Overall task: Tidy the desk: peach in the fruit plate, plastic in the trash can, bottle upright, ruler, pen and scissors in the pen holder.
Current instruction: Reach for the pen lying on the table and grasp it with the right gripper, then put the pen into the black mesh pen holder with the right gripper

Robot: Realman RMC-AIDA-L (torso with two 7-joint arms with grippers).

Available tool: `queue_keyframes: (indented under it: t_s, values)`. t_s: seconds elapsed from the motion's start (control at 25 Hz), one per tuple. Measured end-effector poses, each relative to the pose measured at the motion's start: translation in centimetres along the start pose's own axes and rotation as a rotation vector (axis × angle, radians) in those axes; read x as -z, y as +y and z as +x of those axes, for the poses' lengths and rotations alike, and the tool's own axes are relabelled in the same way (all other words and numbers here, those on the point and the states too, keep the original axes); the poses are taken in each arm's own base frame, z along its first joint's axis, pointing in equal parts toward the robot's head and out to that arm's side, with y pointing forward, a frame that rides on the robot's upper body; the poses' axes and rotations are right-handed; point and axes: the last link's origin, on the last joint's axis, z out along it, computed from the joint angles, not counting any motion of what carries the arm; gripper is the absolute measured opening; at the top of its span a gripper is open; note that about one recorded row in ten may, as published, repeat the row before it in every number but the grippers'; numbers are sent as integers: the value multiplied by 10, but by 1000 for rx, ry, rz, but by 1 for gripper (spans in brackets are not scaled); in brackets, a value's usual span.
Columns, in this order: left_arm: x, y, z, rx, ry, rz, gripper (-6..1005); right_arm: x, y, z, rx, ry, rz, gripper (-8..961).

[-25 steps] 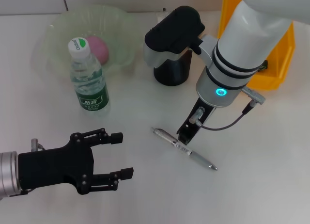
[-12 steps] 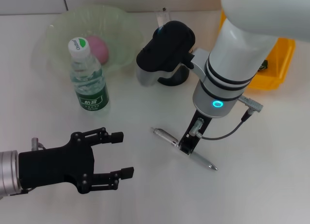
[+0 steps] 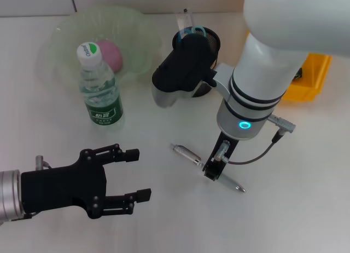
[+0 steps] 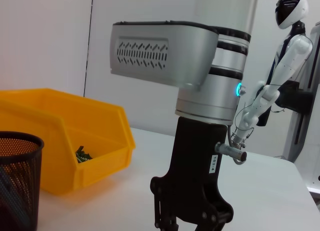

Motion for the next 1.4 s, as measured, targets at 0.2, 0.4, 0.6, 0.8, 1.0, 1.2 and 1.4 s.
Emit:
queue_keyframes:
  t_s: [0.2, 0.4, 0.6, 0.8, 1.0, 1.2, 1.4]
  values:
    - [0, 0, 0, 1, 1, 0, 811, -2, 0, 0, 1, 9, 2, 263]
    - [0, 0, 0, 0, 1, 1, 811, -4, 0, 0, -5, 17, -9, 262]
    - [0, 0, 0, 0, 2, 2, 811, -6, 1, 1, 5, 27, -3, 261]
    - [0, 0, 0, 1, 3, 2, 811, -9, 2, 2, 14, 41, 4, 196]
    - [0, 0, 0, 2, 5, 5, 811, -9, 5, 1, 33, 42, 8, 141]
    - [0, 0, 0, 2, 6, 5, 811, -11, 5, 1, 35, 37, 7, 124]
    - [1, 0, 0, 4, 7, 9, 811, 3, 2, 1, 4, -15, -3, 119]
